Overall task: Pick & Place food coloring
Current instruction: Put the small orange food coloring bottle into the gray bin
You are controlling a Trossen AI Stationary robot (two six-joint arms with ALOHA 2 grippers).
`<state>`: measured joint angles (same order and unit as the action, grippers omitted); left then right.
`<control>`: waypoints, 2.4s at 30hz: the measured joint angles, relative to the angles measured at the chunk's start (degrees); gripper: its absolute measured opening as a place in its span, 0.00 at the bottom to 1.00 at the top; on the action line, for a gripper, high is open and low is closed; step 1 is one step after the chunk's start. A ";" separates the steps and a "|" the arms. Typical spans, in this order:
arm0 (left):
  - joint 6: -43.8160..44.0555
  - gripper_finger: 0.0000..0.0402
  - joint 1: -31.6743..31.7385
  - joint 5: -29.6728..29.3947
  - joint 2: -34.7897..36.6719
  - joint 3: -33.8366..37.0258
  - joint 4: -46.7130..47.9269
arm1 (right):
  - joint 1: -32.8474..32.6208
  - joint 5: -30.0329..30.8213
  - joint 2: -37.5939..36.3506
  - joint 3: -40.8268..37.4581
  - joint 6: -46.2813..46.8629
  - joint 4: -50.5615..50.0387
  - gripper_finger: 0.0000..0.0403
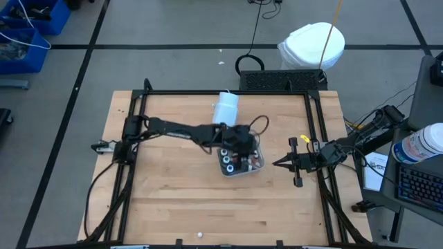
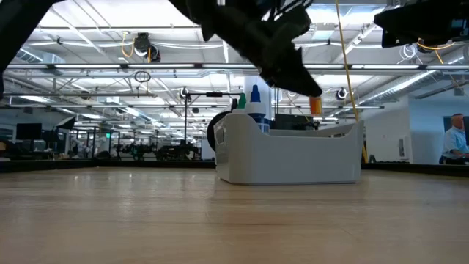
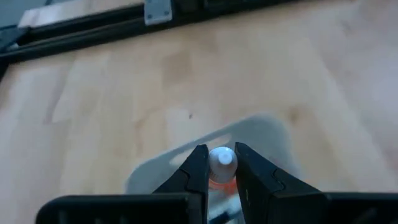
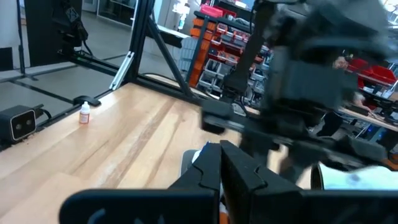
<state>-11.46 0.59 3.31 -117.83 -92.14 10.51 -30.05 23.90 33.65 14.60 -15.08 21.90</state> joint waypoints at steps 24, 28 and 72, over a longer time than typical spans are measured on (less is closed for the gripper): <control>-26.09 0.14 7.08 17.99 -3.68 0.04 5.59 | 0.05 0.00 0.00 -0.01 -4.06 -0.16 0.00; -25.88 0.14 7.06 17.18 -4.05 0.07 6.02 | 0.05 -0.02 0.00 -0.01 -3.88 -0.09 0.00; 9.97 0.04 -26.67 -1.75 16.66 -0.31 37.20 | 0.05 -0.11 0.00 -0.06 -2.00 -0.31 0.00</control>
<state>-1.50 -26.08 1.55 -101.17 -92.45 47.71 -30.00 23.79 33.65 14.55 -17.08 21.58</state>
